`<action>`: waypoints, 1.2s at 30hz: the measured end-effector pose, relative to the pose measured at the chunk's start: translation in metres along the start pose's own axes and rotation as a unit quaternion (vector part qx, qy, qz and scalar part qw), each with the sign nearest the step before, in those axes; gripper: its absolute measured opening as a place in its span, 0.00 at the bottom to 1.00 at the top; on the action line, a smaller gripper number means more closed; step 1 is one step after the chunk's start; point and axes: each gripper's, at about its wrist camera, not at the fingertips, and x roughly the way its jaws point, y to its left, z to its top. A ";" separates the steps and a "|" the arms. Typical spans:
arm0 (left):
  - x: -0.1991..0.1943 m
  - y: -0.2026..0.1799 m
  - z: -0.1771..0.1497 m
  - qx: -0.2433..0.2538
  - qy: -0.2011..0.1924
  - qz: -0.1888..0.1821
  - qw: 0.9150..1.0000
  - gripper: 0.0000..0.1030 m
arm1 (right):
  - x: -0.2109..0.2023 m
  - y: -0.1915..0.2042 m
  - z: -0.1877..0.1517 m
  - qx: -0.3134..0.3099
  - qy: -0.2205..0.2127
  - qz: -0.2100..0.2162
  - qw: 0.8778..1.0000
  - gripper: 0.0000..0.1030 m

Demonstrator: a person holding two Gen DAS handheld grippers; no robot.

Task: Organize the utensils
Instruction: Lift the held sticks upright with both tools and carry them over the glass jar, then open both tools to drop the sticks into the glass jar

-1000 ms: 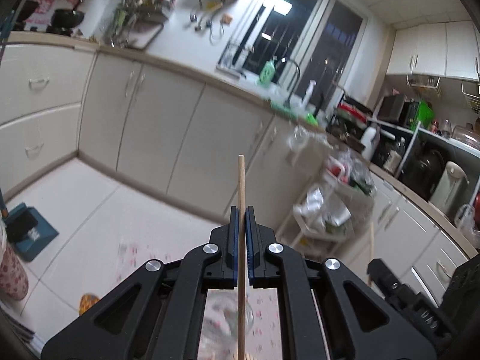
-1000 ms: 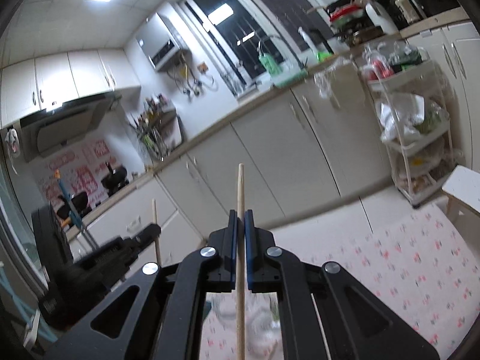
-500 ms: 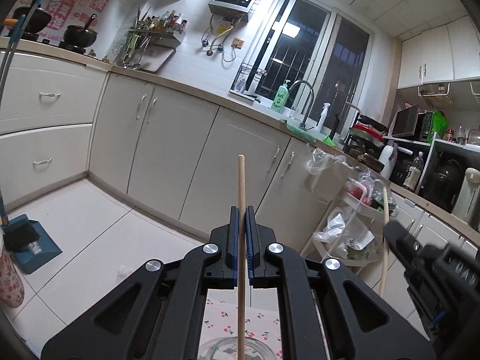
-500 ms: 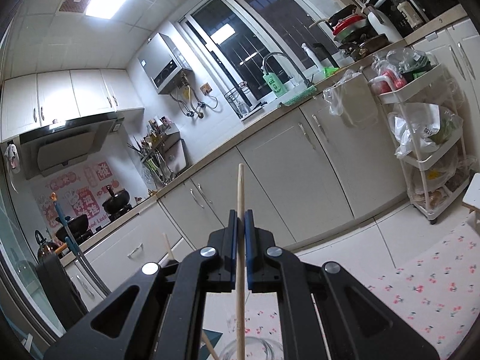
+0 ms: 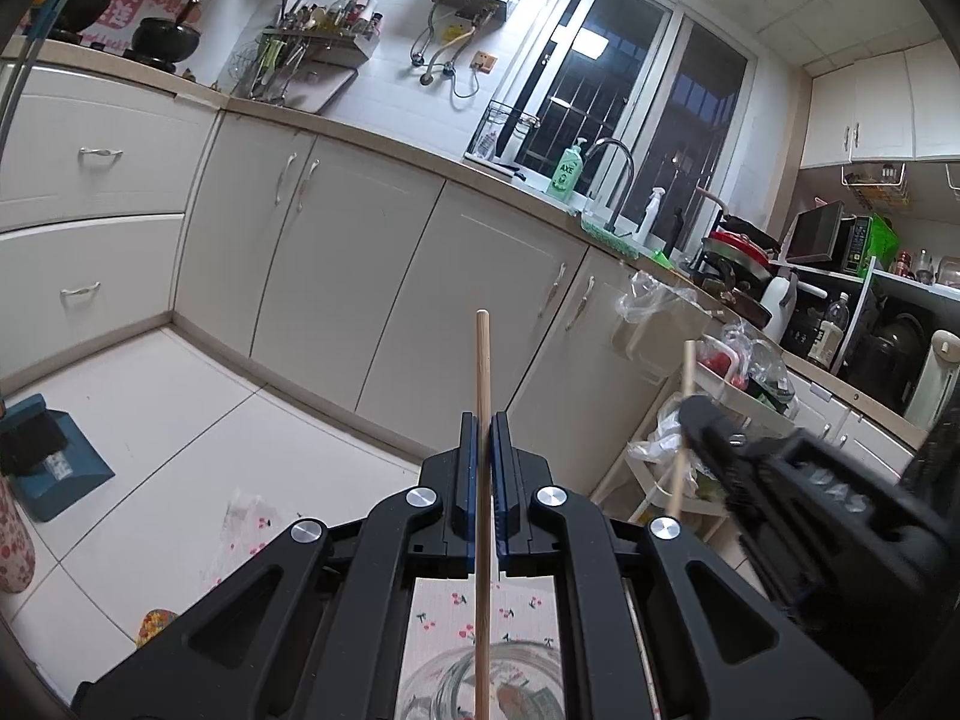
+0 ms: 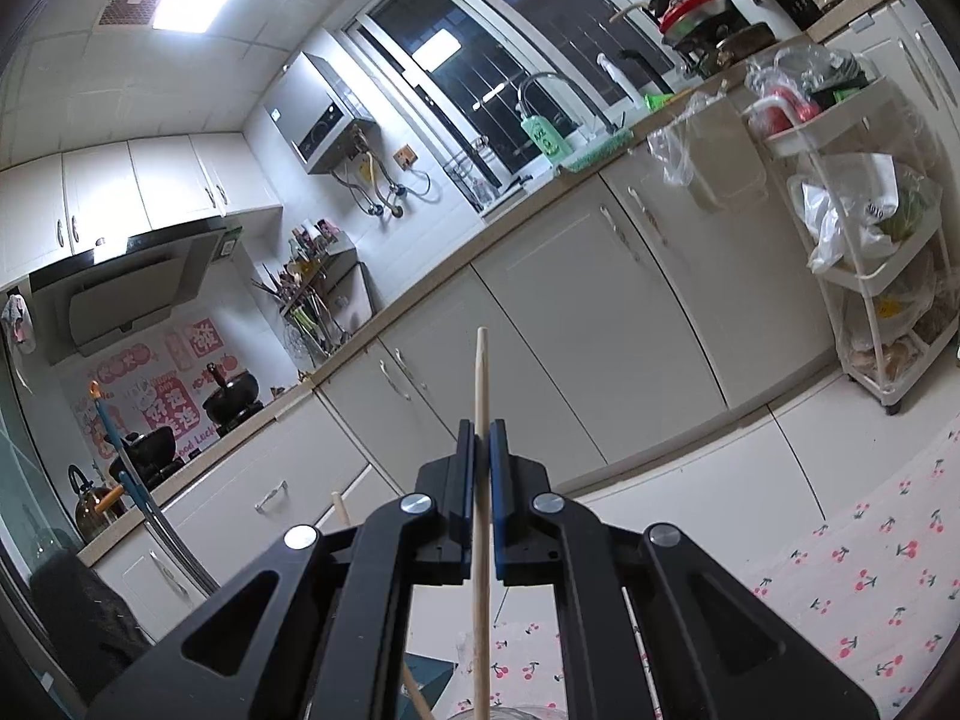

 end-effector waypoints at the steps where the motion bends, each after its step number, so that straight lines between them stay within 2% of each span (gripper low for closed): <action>1: -0.001 0.001 -0.002 0.001 0.001 -0.001 1.000 0.04 | 0.002 -0.001 -0.003 -0.001 0.004 -0.001 1.000 0.06; 9: -0.019 -0.002 -0.008 0.022 0.014 -0.008 1.000 0.04 | 0.002 -0.003 -0.016 -0.011 0.029 -0.003 1.000 0.06; 19: -0.059 -0.002 -0.005 0.040 0.034 -0.015 0.999 0.05 | -0.030 0.013 -0.036 -0.043 0.069 -0.003 0.997 0.06; 22: -0.078 0.000 -0.006 0.042 0.046 -0.015 0.998 0.08 | -0.037 0.019 -0.044 -0.063 0.090 -0.004 0.994 0.06; 25: -0.096 0.003 -0.010 0.043 0.061 -0.010 0.997 0.17 | -0.042 0.025 -0.049 -0.078 0.118 -0.003 0.990 0.06; 26: -0.101 0.004 -0.010 0.041 0.064 -0.008 0.997 0.23 | -0.044 0.025 -0.049 -0.080 0.126 -0.005 0.989 0.11; 27: -0.108 0.006 -0.013 0.039 0.071 -0.005 0.997 0.28 | -0.049 0.024 -0.048 -0.080 0.130 -0.009 0.988 0.24; 29: -0.119 0.008 -0.017 0.040 0.087 -0.001 0.995 0.30 | -0.065 0.022 -0.041 -0.078 0.123 -0.020 0.989 0.37; 33: -0.137 0.008 -0.036 0.061 0.136 0.006 0.989 0.33 | -0.116 0.005 -0.026 -0.070 0.113 -0.062 0.989 0.42; 36: -0.142 0.007 -0.056 0.078 0.178 0.007 0.981 0.34 | -0.147 -0.018 -0.039 -0.066 0.150 -0.109 0.980 0.42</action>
